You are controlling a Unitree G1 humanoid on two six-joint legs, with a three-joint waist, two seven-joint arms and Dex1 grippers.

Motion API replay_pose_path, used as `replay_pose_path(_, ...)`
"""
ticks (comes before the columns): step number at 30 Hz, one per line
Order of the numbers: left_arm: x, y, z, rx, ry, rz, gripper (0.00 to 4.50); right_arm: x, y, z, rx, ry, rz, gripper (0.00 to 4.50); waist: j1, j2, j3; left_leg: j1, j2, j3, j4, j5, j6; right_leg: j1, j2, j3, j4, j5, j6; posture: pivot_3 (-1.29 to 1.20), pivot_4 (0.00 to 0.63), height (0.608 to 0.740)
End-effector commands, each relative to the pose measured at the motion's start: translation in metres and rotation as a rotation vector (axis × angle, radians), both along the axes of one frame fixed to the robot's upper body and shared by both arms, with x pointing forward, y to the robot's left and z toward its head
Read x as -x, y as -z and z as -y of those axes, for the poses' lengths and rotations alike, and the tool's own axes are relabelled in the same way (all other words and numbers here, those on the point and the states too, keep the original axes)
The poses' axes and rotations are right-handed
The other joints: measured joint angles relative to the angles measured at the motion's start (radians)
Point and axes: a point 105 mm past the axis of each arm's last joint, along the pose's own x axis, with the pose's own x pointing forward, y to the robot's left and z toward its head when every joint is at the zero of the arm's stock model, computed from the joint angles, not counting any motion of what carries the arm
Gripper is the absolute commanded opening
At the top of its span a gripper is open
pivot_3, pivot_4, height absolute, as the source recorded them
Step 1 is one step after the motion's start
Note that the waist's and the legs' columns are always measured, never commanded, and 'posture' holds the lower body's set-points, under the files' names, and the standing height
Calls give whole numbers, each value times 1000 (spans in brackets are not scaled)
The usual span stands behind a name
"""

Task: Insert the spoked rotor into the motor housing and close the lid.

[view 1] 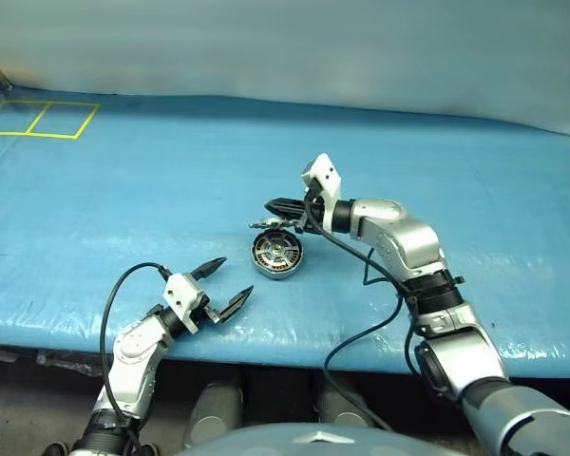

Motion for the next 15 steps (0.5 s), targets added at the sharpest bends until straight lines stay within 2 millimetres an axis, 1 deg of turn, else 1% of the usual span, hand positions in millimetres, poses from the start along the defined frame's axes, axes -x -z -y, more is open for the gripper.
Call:
replay_pose_path(1,-1,-11,-1,1,9,46,4412,15,9,1,72,-53,28,20,0,0,0,0,0,0,0,0,0,0,0,0,0,0,0,0,150,740)
replay_pose_path(4,-1,-12,-1,0,12,46,4412,21,16,4,78,-40,13,20,-1,0,0,0,0,0,0,0,0,0,0,0,0,-1,-2,0,150,740)
replay_pose_path(7,-1,-12,0,-1,17,45,4412,22,22,6,85,-10,5,20,-1,0,0,0,0,1,1,0,0,0,0,0,0,-2,-3,0,150,740)
replay_pose_path(11,-3,-14,2,-2,25,48,4412,26,31,5,95,10,-5,20,1,0,0,0,0,0,1,0,0,0,0,0,0,-2,-3,0,150,740)
replay_pose_path(15,-5,-15,3,-1,31,52,4412,24,43,6,129,57,-11,20,1,0,0,0,0,0,1,0,-1,0,0,0,0,-1,-3,0,150,740)
